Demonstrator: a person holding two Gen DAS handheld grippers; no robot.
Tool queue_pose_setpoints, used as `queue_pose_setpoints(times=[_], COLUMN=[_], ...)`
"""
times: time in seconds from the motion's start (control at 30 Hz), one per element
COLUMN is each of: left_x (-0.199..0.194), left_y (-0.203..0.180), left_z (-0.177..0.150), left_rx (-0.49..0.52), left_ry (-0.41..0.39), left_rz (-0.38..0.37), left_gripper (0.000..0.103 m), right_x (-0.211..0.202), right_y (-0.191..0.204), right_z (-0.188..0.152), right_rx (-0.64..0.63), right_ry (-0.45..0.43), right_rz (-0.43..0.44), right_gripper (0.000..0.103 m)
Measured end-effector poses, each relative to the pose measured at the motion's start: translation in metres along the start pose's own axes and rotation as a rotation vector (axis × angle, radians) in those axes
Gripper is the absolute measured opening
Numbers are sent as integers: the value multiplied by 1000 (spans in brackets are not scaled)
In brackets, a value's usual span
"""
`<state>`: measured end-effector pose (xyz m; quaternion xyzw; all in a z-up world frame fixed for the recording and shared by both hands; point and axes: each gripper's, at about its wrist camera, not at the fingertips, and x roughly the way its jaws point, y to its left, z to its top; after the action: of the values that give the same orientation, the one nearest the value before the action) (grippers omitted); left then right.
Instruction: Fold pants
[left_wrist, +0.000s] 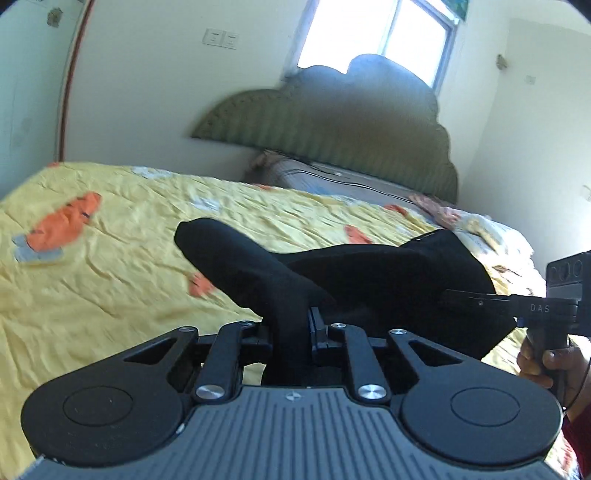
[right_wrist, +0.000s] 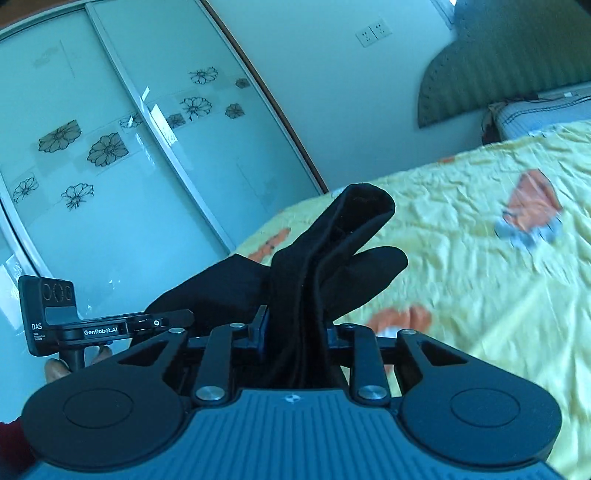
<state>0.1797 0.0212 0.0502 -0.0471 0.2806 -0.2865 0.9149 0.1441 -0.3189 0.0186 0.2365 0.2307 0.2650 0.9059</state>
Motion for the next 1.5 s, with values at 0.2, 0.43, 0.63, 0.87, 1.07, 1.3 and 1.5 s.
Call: queue_pose_setpoints(times=[0.2,0.43,0.63,0.87,1.07,1.3,1.5], left_x=[72,36,40,1,16,4,-8], left_y=[52,62,39,28,22,8,-4], left_z=[-8,-23,-48,-48,-67,-69,-73], left_rx=[-109,-161,-53,-66,-47,-11,-15], left_ry=[209,116,170,66,115,103,99], left_rz=[95,155,264,320,383,411,418], left_gripper=[19,40,63,65,70,68,70], right_x=[72,26,39,33,58,28,30], right_y=[-38,-22,25,39,47,83,88], right_z=[-9,-14,-36,-53,-76,-77,-102], right_rx=[70,-40,-218,-182,-322,-268,-201], right_ry=[149,39,145,88,171,96,182], right_rz=[-171,-390,-229,-282,-375,-369,-401], right_gripper=[32,48,47,50,68,82,83])
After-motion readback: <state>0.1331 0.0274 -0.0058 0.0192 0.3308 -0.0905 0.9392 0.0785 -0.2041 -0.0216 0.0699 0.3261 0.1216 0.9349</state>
